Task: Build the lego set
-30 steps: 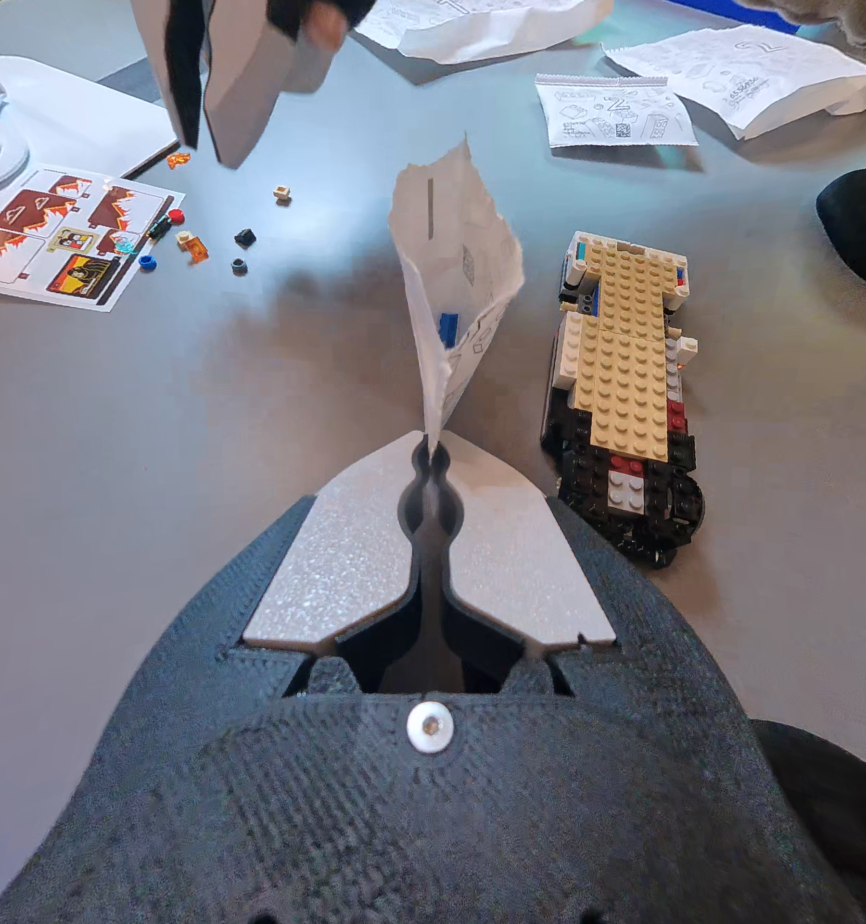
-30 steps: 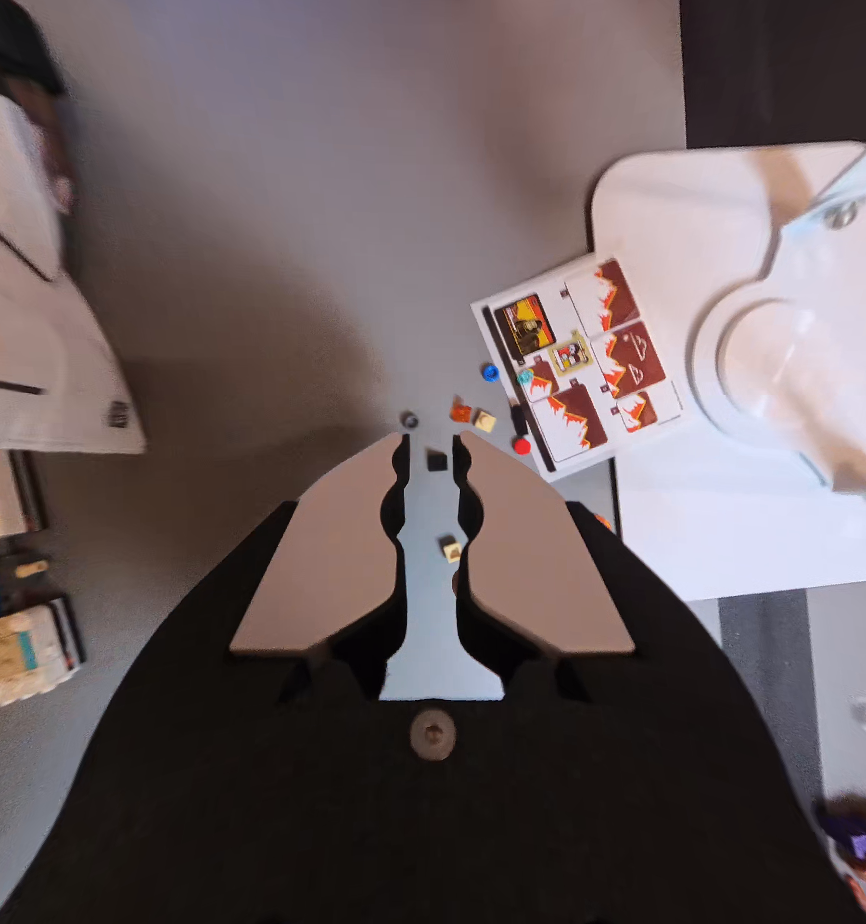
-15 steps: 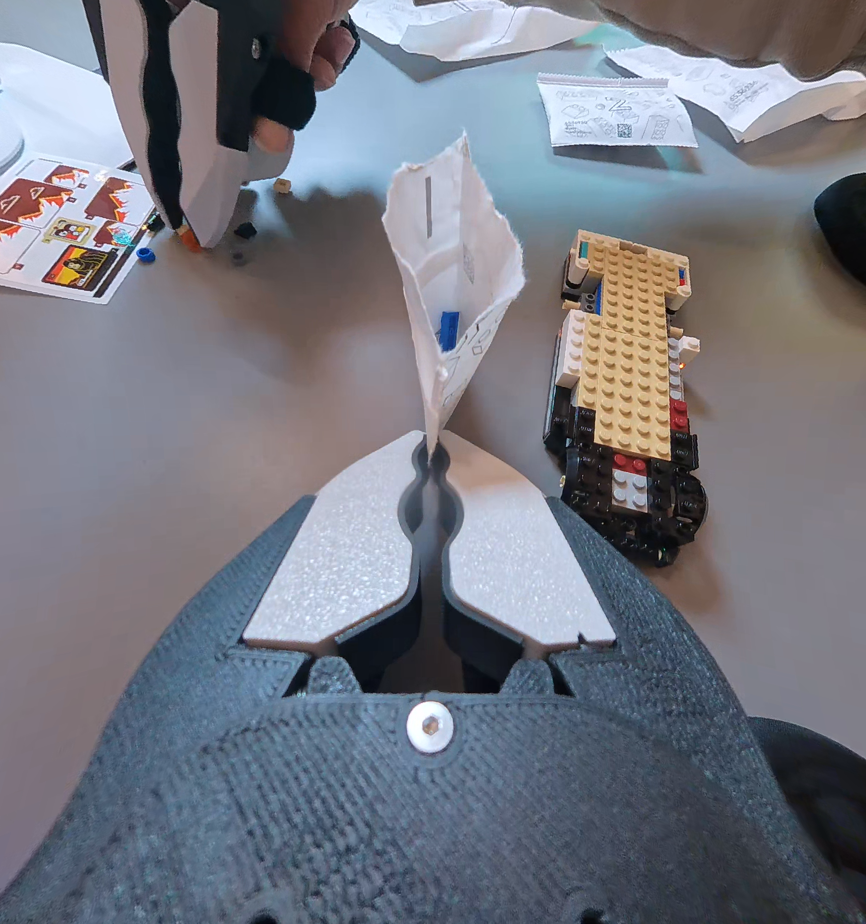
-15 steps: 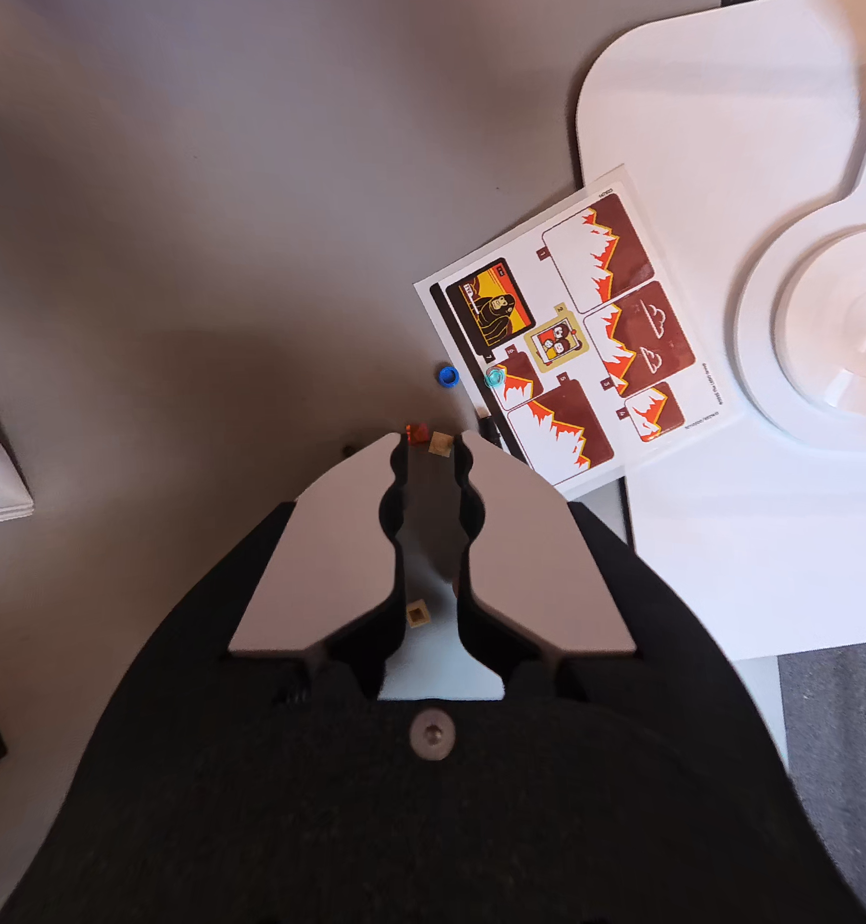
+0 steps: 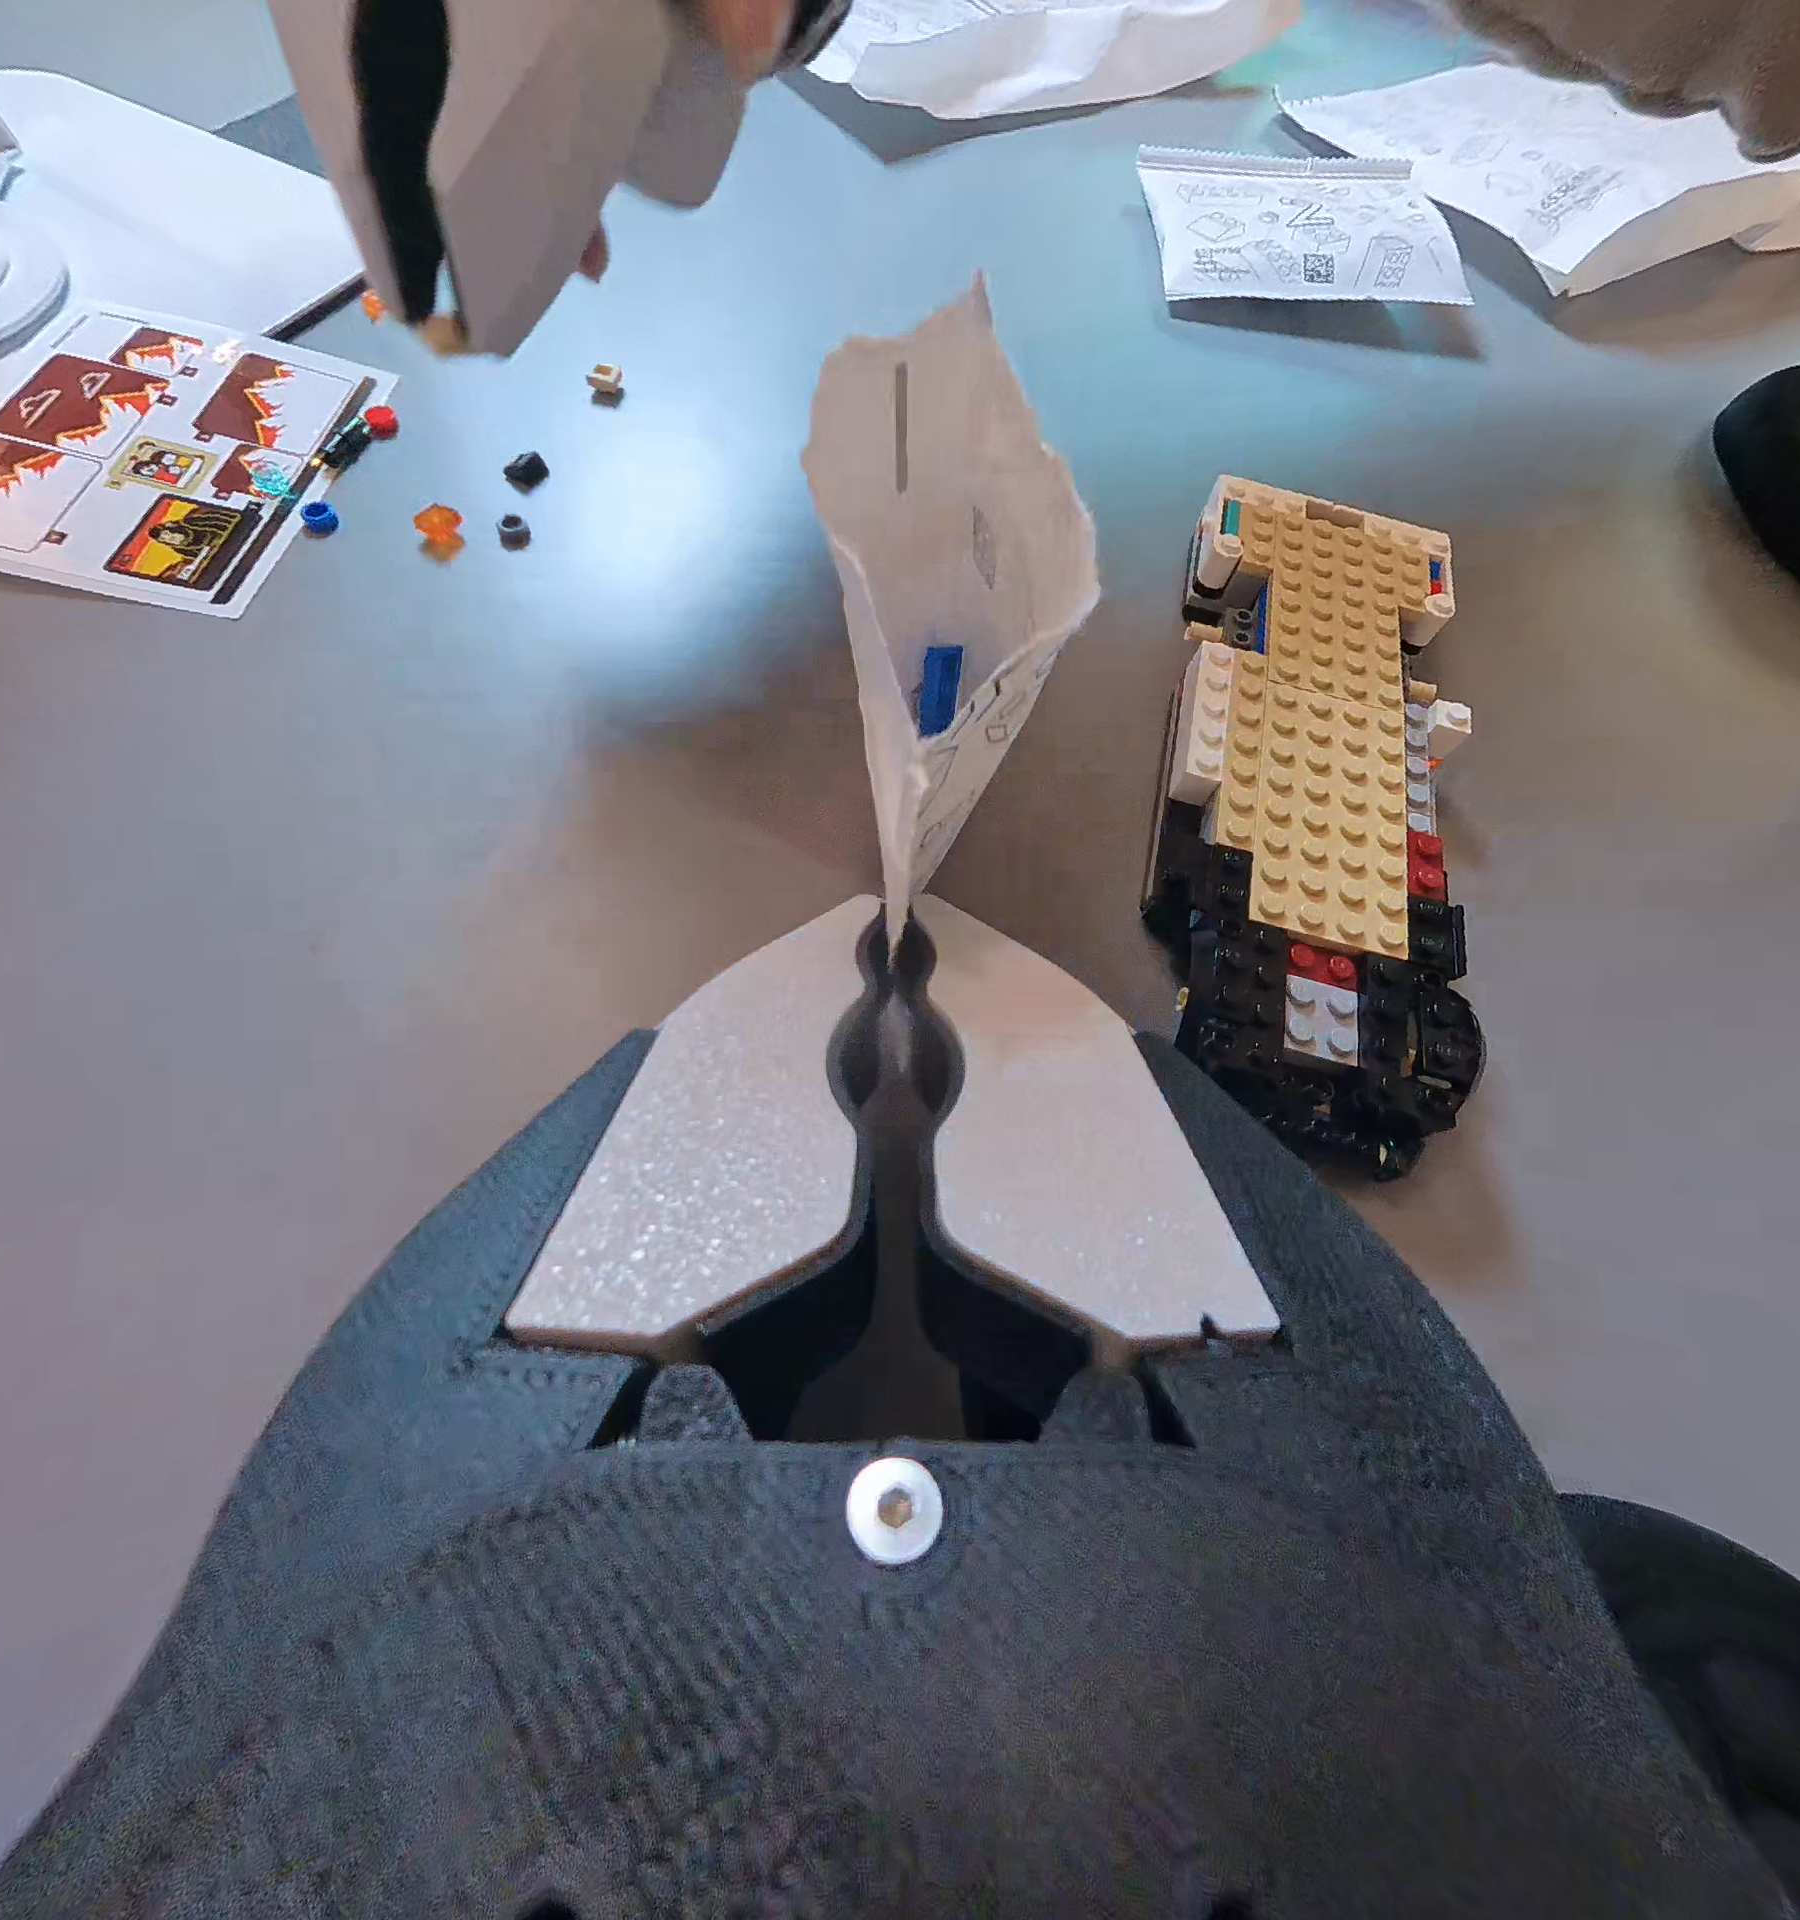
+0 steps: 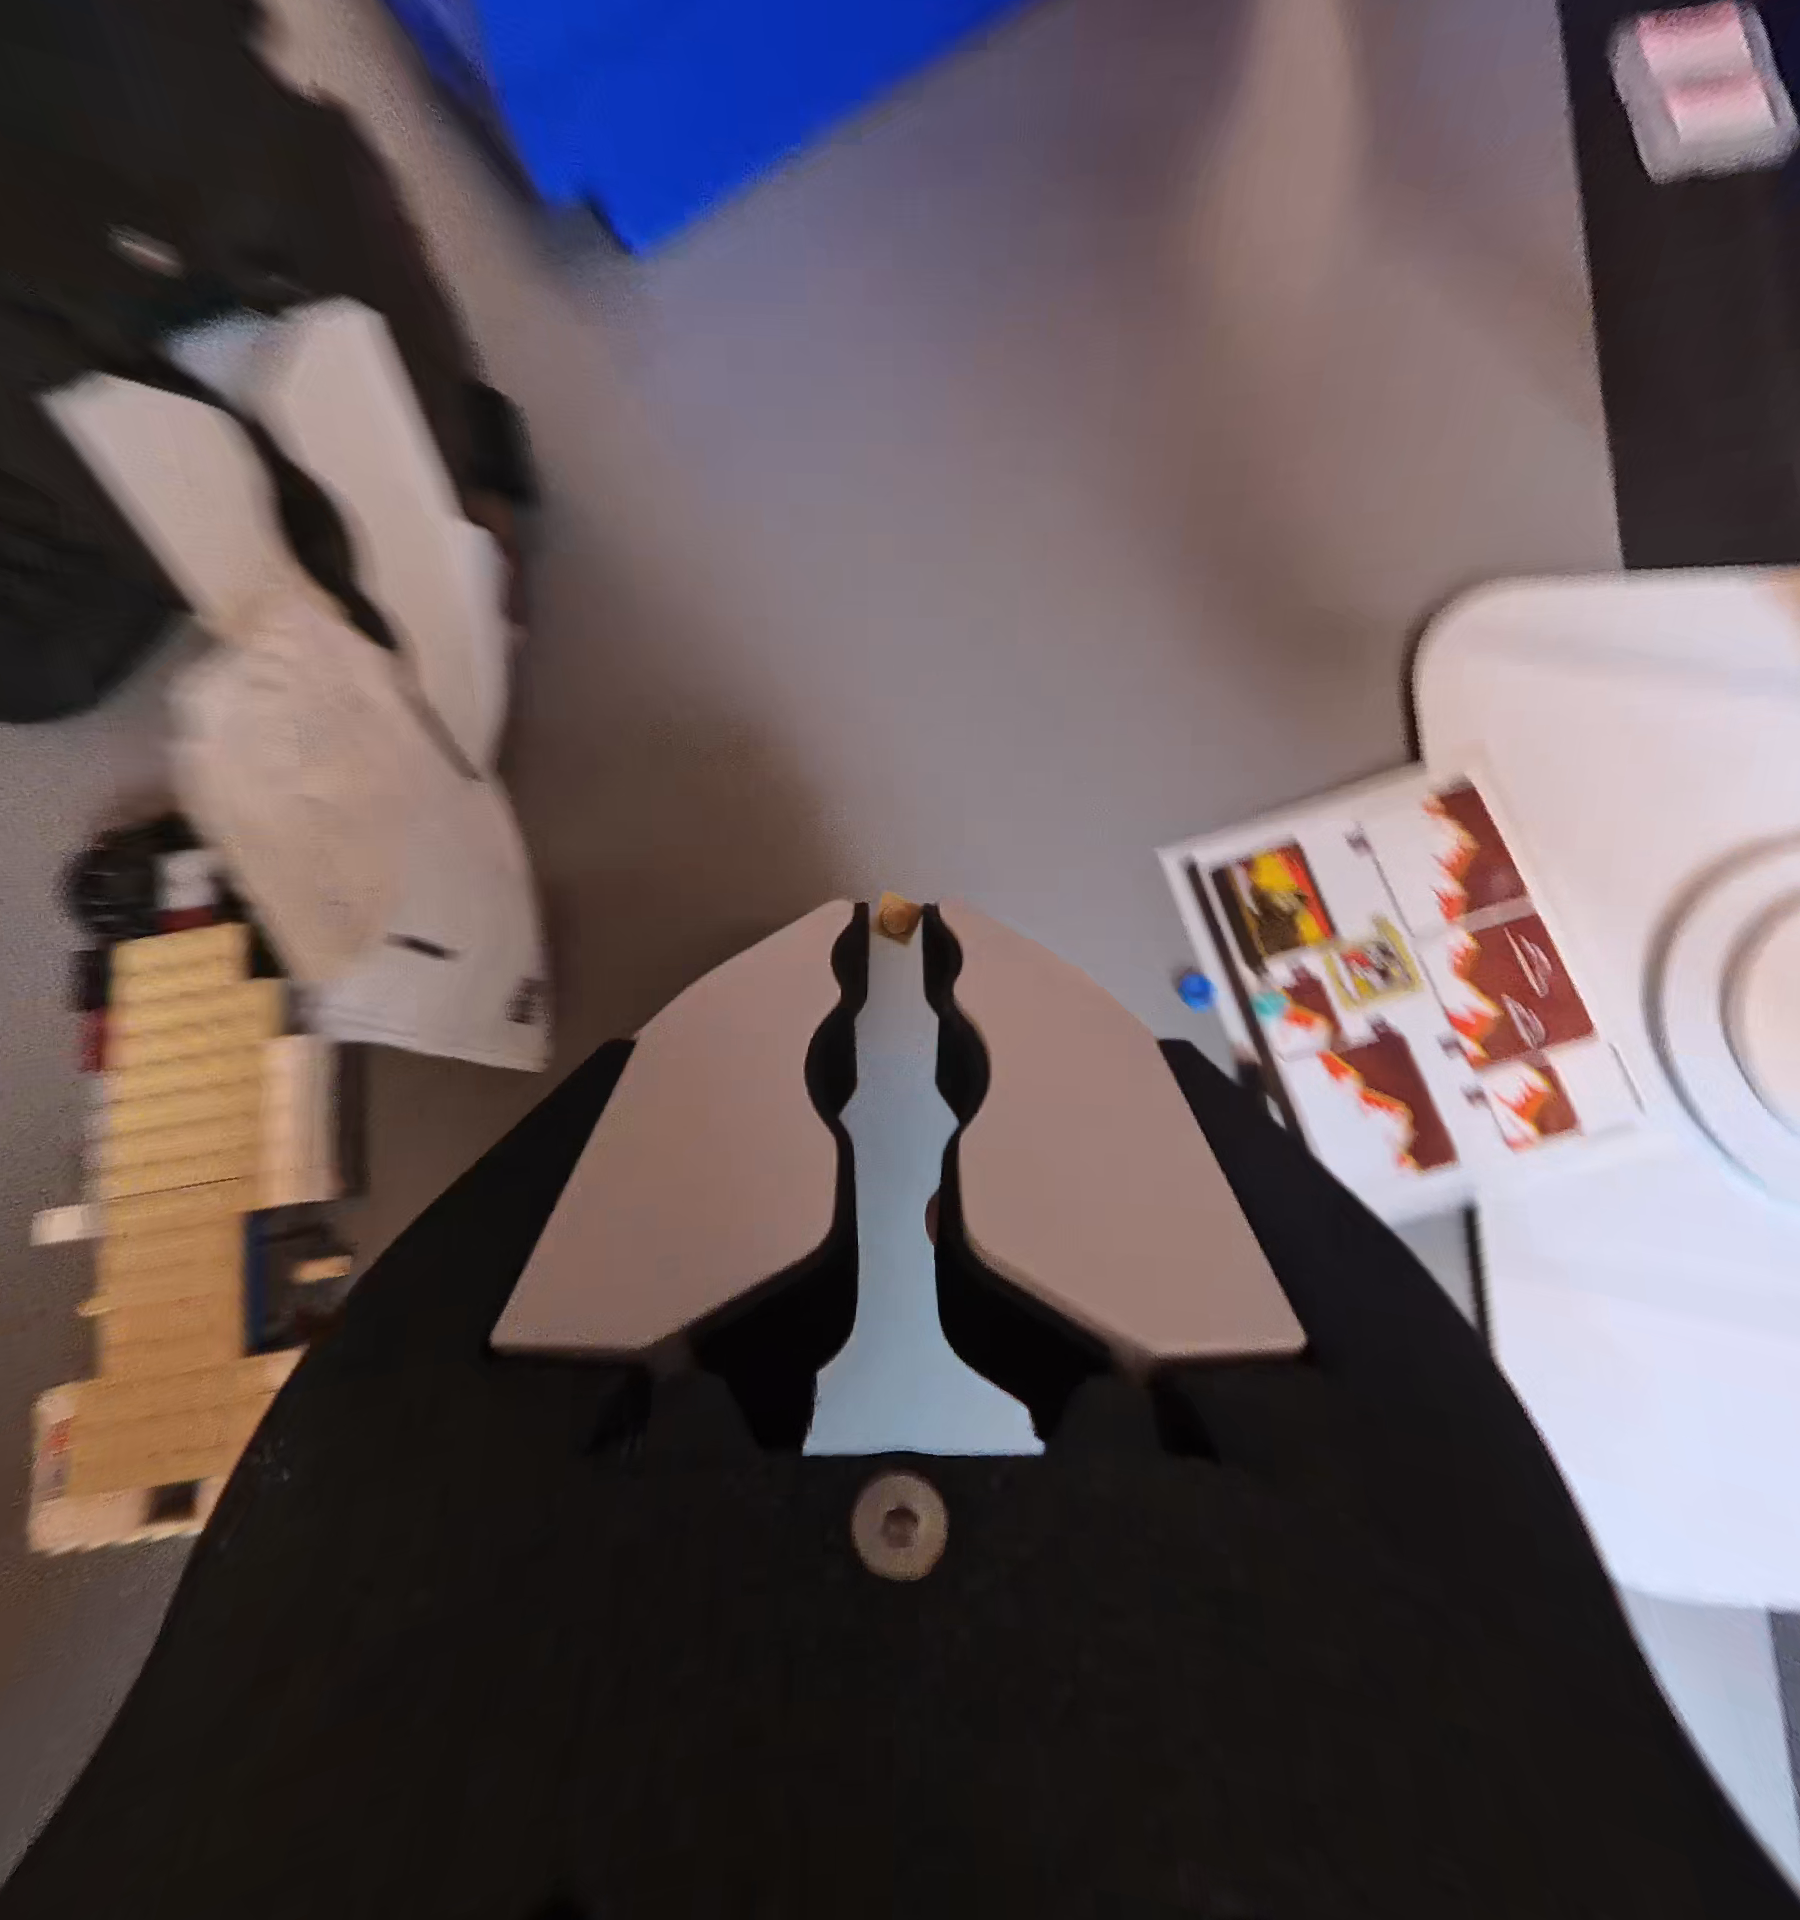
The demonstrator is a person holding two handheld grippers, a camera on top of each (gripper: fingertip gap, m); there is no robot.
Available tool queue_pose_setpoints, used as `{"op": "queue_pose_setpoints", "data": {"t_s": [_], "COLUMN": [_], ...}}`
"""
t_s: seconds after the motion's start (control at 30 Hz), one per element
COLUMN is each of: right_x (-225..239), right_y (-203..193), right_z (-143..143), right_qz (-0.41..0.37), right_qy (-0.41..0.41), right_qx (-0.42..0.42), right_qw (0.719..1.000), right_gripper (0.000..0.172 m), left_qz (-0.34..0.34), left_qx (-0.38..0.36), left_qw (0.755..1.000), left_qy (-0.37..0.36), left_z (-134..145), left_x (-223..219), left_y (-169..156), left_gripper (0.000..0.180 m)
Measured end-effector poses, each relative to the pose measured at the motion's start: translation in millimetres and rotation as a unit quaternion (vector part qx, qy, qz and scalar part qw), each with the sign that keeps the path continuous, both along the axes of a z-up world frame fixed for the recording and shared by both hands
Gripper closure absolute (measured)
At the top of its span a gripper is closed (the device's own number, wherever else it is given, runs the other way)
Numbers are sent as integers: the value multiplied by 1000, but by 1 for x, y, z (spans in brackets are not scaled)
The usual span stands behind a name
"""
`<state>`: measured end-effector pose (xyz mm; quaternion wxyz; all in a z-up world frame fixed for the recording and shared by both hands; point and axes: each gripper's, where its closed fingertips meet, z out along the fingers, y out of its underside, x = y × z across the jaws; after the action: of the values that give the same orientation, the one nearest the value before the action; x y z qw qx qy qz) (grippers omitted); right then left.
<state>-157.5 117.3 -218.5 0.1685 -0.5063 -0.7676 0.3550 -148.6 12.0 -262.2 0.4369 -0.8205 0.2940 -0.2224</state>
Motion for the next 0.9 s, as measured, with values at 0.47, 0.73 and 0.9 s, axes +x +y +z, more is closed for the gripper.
{"op": "queue_pose_setpoints", "data": {"t_s": [0.47,0.73,0.9], "right_x": [20,4,-3], "right_y": [-67,46,52], "right_z": [27,-46,-68], "right_qz": [91,-86,-89], "right_qy": [27,-62,-92], "right_qx": [0,89,77], "right_qw": [995,990,989], "right_gripper": [148,148,150], "left_qz": [2,-1,-1], "left_qx": [-7,-4,-5], "left_qw": [1000,1000,1000], "left_qy": [-1,3,2], "left_z": [-2,-1,-1], "left_x": [0,2,1], "left_y": [0,-1,-1], "left_gripper": [180,180,180]}}
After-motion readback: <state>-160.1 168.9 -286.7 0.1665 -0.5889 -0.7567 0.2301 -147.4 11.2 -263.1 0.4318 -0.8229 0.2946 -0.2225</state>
